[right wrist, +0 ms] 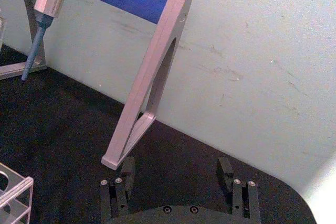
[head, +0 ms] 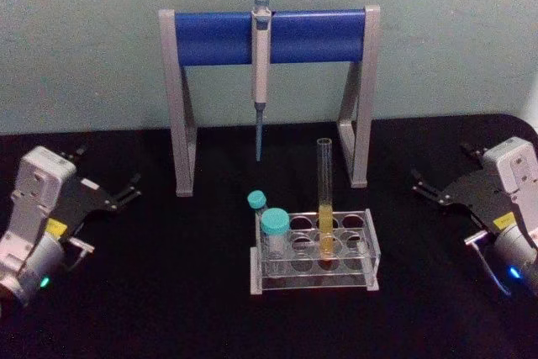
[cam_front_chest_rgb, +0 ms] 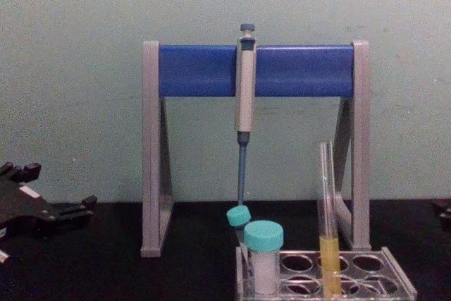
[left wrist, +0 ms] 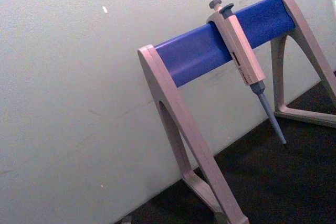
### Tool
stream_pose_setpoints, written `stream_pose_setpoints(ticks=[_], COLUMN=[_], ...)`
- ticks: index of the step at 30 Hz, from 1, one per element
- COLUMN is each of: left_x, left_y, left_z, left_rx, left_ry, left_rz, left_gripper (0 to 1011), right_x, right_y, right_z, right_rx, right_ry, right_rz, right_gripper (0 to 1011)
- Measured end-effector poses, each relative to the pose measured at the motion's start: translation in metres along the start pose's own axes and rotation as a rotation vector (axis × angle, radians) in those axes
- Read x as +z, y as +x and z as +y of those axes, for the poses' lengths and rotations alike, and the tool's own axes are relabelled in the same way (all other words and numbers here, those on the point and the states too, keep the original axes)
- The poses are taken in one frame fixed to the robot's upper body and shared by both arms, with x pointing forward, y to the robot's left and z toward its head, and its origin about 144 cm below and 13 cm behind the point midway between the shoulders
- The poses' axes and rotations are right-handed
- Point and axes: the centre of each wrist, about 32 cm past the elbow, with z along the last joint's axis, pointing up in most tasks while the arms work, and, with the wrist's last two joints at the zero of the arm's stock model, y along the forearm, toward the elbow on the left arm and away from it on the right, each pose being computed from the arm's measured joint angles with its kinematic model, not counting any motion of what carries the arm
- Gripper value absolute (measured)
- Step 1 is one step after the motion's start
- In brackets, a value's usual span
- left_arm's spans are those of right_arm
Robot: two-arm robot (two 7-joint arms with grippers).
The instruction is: Pick up the test tube from the test tube rack, shake it, then place it back into the test tube rack.
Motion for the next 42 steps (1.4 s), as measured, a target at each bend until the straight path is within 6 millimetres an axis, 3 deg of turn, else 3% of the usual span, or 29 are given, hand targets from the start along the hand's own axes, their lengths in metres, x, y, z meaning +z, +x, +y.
stream_pose_setpoints(ticks=[42], left_x=[0.0], left_y=[0.0], left_z=[0.0], left_rx=[0.0], left_ry=[0.0], left_rz=[0.0], left_gripper=[1010], right_x=[0.0], right_y=[0.0], right_z=[0.0], right_rx=[0.0], right_ry=[0.0], right_rz=[0.0], right_gripper=[1000])
